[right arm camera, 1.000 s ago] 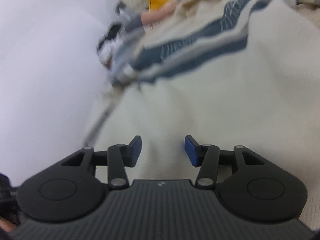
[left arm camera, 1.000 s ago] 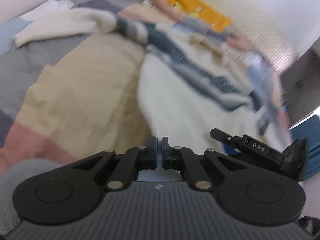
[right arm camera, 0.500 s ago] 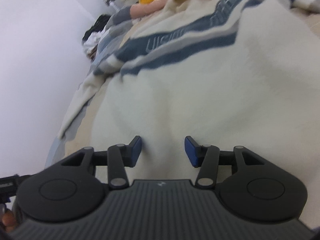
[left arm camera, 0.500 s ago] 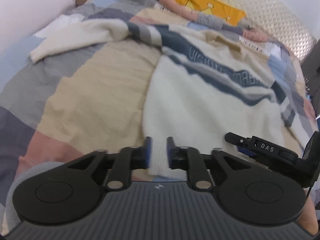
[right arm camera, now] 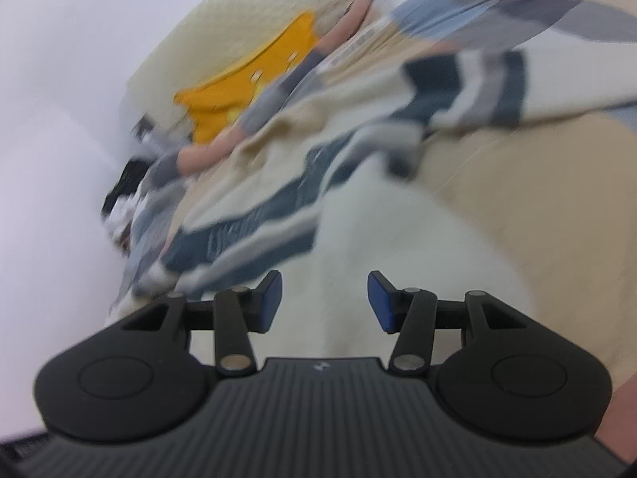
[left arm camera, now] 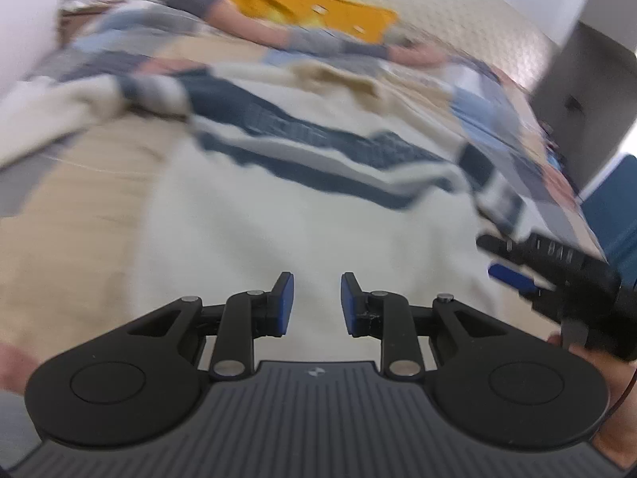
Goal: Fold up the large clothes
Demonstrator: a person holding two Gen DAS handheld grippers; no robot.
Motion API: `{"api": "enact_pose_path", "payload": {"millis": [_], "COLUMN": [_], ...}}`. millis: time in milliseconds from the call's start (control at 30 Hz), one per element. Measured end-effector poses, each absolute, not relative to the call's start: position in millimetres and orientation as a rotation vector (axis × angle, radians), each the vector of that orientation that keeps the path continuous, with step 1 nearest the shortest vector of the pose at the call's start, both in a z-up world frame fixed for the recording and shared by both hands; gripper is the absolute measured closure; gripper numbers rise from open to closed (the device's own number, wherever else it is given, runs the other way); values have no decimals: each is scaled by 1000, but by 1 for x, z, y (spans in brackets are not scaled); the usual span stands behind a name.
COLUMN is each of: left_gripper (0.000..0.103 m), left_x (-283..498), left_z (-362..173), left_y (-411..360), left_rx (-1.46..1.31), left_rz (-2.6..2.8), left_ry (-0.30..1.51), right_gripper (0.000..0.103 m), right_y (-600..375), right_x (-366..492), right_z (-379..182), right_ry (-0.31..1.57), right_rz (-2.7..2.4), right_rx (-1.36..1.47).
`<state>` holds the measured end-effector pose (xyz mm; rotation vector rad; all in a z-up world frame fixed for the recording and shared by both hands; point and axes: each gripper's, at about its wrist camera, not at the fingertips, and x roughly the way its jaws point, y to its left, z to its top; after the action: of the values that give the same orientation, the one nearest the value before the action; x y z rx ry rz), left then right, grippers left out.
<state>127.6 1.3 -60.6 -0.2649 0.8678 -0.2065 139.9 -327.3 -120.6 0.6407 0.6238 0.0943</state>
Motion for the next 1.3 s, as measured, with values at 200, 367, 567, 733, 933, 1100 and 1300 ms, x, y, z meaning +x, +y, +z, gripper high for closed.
{"api": "enact_pose_path", "payload": {"millis": [200,367,567,733,933,1100,1300], "left_gripper": [73,65,61,63,62,71,96], "left_x": [137,147,159,159,156,151,153], "left_z": [-83,-110,-131,-147,-174,-173,-169], "left_y": [-81,-137,-180,-204,-224,-222,-214], "left_rx": [-230,-245,-276,-194,-50,15,35], "left_rz": [-421,-590,-727,-749,-746,-742,-721], "left_ry": [939,1019,1055,1074,1102,1063,1051], "right_gripper": [51,51,51,51,52,52,51], "right_y": [-378,-417,-446,-462,-482,-488,-478], "right_x": [124,105,102,100,99,97,105], "right_z": [-96,-95,-99,-102,-117,-121,-119], "right_ry": [541,494,458,436,416,422,446], "right_rz": [38,45,41,50,52,-50,-60], "right_rx": [611,687,769,807,956,956,882]}}
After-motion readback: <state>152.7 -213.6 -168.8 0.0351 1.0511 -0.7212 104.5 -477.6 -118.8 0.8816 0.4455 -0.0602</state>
